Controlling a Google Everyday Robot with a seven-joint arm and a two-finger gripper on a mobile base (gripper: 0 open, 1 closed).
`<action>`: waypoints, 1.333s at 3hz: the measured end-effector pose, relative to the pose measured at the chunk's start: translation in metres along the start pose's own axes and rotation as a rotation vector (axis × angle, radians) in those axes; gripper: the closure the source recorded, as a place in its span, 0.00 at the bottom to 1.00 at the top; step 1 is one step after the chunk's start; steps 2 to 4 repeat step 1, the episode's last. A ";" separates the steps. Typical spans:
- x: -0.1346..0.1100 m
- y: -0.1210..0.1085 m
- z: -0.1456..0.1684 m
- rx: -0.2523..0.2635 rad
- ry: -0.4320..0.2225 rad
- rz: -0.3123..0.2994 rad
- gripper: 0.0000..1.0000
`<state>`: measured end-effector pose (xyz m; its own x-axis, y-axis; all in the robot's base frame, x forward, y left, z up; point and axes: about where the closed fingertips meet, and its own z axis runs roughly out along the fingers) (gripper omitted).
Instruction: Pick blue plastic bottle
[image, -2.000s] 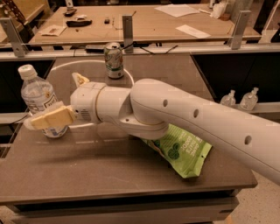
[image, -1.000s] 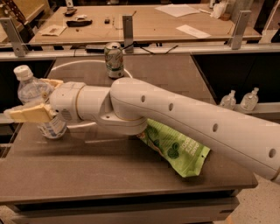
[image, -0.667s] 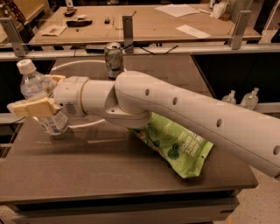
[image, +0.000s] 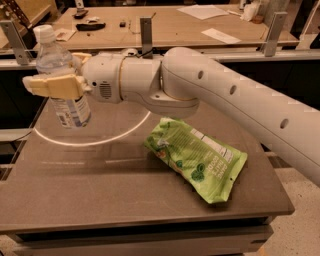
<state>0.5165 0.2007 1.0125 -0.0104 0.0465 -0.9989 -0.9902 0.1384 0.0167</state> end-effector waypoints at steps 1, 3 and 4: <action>0.000 0.000 0.000 0.000 0.000 0.000 1.00; 0.000 0.000 0.000 0.000 0.000 0.000 1.00; 0.000 0.000 0.000 0.000 0.000 0.000 1.00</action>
Offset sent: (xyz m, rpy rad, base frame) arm 0.0000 0.0000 0.0000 0.0000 0.0000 0.0000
